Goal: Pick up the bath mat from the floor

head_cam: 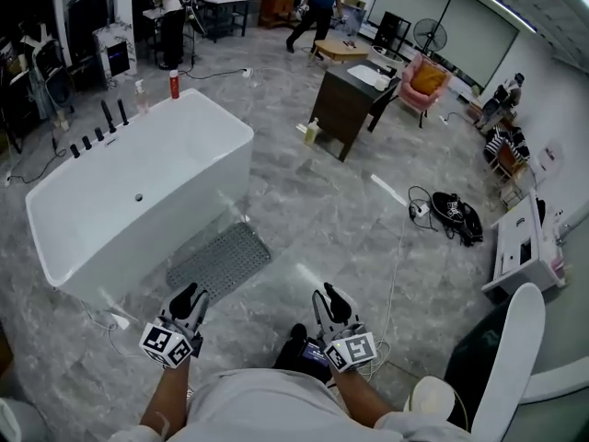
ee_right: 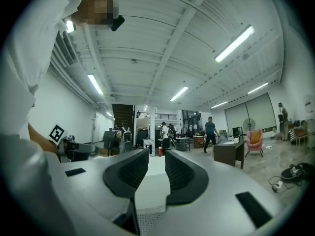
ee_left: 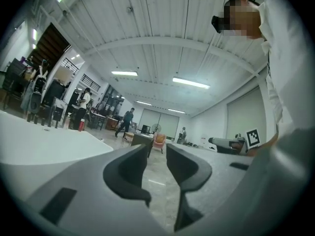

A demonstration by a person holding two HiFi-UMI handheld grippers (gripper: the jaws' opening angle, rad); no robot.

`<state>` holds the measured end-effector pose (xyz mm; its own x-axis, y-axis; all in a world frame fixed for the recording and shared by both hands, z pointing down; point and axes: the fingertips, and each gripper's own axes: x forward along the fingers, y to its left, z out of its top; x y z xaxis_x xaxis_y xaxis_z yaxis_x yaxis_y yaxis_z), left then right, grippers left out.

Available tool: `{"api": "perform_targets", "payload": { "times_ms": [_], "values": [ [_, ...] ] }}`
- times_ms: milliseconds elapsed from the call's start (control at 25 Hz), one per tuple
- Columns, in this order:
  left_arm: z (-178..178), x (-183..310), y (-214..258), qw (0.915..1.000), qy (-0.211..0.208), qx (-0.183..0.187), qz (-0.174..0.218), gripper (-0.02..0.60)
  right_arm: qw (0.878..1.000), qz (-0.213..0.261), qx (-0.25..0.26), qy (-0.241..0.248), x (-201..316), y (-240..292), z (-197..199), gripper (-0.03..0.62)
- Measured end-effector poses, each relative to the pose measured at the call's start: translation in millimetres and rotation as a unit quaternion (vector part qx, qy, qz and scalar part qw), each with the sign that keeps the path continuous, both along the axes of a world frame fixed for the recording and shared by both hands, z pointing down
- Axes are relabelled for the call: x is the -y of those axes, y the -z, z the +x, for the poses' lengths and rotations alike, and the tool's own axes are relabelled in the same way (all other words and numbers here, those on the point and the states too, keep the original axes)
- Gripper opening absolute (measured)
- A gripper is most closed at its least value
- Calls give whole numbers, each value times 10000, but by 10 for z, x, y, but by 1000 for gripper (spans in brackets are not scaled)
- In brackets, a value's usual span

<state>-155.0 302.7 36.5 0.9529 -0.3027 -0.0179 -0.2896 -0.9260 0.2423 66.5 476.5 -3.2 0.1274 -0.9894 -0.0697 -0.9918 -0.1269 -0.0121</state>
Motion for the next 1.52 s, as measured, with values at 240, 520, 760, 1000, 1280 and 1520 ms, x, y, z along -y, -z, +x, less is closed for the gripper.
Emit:
{"api": "perform_targets", "payload": {
  "times_ms": [240,520,760,1000,1280,1520],
  "values": [
    [298,399,105,9979,618,126,140,126,9982,24,208,569,611,-101,557,118],
    [781,862,262,9853,1682,287,34,126,9857,123,256,1662,1559,2,1291,118],
    [987,987,457,9683,2452,476,111,126,9661,116,333,2559,2225,43,1699,118],
    [755,990,556,9445,3218,659,-105,126,9460,89,589,3187,2766,52,1638,118],
    [451,1084,229,9209,3827,626,-392,126,9240,-360,836,3713,3169,-328,1268,118],
    [-203,1798,149,9151,3928,543,-727,126,9211,-888,931,3673,3840,-265,691,118]
  ]
}}
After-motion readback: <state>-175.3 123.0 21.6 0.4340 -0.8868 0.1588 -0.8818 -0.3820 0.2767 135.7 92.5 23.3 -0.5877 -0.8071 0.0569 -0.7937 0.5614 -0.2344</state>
